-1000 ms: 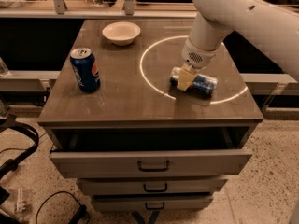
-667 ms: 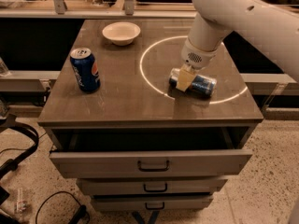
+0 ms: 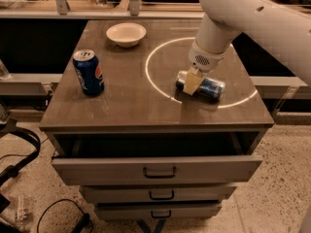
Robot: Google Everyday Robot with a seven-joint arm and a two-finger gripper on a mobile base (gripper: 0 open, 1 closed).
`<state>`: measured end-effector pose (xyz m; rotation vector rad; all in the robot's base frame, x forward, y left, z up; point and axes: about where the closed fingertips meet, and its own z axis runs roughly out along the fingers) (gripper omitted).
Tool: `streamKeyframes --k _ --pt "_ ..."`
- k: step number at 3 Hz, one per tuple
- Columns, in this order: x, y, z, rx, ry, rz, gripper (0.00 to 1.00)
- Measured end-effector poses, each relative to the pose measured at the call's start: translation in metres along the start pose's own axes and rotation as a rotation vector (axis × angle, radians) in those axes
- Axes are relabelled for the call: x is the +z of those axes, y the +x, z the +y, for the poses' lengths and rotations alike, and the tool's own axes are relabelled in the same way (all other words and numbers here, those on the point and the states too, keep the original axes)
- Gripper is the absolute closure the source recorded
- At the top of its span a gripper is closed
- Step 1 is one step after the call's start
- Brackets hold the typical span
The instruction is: Place redbull can upright
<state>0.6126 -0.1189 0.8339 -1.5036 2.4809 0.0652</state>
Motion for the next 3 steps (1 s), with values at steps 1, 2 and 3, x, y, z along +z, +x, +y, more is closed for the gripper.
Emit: streamKeyframes --k 1,2,3 --pt "-0.011 0.004 -0.009 0.012 -0.010 -0.020 1.00" --pt "-0.048 0.016 -0.023 0.057 -0.043 -0.116 1.00" --pt "-0.087 0.019 -0.021 0.105 -0.097 -0.277 1.00"
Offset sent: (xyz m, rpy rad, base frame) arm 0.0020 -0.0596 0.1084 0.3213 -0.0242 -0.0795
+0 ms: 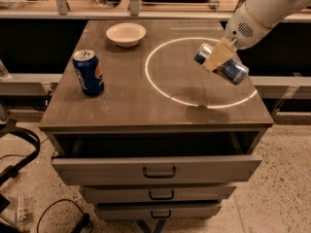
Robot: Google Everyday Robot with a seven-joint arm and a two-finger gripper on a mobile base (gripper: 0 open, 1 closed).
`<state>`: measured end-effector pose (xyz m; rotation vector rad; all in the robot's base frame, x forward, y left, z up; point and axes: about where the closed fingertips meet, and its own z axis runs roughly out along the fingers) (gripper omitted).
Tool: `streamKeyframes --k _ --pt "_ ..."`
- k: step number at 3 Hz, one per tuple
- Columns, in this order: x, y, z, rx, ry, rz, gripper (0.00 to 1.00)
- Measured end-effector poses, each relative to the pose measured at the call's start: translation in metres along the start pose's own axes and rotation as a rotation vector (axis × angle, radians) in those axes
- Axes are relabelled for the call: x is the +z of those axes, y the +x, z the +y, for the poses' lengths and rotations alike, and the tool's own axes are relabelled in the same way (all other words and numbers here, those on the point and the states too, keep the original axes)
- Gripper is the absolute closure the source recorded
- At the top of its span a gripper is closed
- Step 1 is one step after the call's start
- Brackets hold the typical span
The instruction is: Place redbull can upright
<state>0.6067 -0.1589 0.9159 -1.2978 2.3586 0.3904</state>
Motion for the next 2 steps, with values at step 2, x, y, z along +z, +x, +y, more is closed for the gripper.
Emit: streamKeyframes --k 2 --pt "-0.031 -0.004 0.031 0.096 -0.093 -0.351 1.00"
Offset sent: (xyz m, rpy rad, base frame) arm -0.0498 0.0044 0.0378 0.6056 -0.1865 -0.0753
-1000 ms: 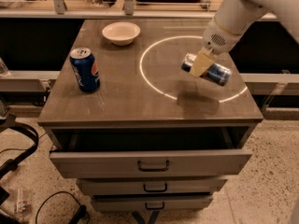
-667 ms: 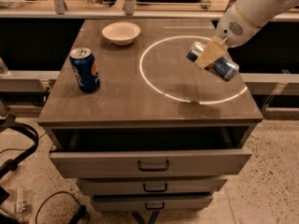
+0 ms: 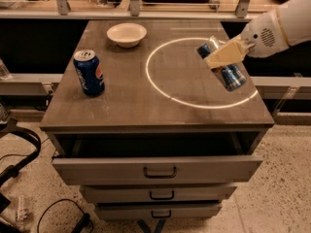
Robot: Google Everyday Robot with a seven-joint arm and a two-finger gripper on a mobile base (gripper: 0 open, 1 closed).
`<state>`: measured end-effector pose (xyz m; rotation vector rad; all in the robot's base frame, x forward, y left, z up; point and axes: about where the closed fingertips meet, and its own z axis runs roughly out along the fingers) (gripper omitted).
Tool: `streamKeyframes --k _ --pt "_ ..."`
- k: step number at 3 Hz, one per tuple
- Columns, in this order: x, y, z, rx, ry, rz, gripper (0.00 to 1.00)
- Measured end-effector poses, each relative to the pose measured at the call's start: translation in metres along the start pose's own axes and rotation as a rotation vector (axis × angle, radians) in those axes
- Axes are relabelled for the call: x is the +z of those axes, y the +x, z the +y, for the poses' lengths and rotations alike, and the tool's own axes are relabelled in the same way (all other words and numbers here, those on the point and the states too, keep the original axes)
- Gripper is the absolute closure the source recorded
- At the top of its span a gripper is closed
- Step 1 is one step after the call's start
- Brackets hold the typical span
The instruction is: Place redbull can upright
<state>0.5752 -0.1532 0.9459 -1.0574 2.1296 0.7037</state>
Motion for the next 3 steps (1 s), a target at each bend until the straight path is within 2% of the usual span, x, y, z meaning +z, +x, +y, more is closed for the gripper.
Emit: streamKeyframes --k 1,2,3 --pt "0.001 -0.008 0.002 -0.052 0.006 -0.265 1.00" --pt "-0.001 -0.022 -0.007 -0.132 0.046 -0.440 1.00" --pt "0.008 -0.032 -0.014 -0.199 0.044 -0.582 1.00"
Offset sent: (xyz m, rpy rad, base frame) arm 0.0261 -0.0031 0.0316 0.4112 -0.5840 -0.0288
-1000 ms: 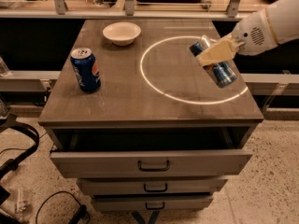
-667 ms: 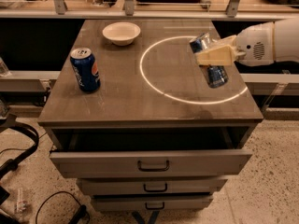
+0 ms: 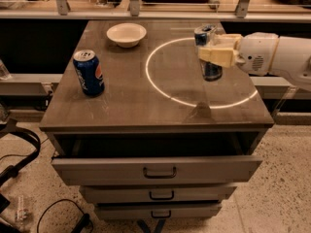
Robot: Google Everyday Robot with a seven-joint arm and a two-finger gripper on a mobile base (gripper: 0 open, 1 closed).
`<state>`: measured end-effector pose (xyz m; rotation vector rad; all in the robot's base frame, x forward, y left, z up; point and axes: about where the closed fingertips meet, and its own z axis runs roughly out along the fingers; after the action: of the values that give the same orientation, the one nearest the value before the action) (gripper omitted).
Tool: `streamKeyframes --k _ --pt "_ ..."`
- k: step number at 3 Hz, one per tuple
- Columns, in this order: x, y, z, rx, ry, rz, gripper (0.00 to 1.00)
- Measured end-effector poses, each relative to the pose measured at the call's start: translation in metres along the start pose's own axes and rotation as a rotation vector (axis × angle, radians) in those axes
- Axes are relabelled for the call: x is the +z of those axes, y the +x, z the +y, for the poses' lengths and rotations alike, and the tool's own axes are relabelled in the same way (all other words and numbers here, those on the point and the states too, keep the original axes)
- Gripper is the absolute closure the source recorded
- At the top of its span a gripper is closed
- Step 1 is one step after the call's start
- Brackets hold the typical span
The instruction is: Place redbull can upright
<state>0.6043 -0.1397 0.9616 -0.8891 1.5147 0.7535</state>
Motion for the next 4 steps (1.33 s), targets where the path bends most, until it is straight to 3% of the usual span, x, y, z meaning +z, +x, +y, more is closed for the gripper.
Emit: streamKeyframes --k 2,4 --pt "0.020 0.025 -0.002 -0.014 -0.026 -0.152 1.00" --pt "0.026 0.060 0.002 0.035 -0.021 -0.176 1.00"
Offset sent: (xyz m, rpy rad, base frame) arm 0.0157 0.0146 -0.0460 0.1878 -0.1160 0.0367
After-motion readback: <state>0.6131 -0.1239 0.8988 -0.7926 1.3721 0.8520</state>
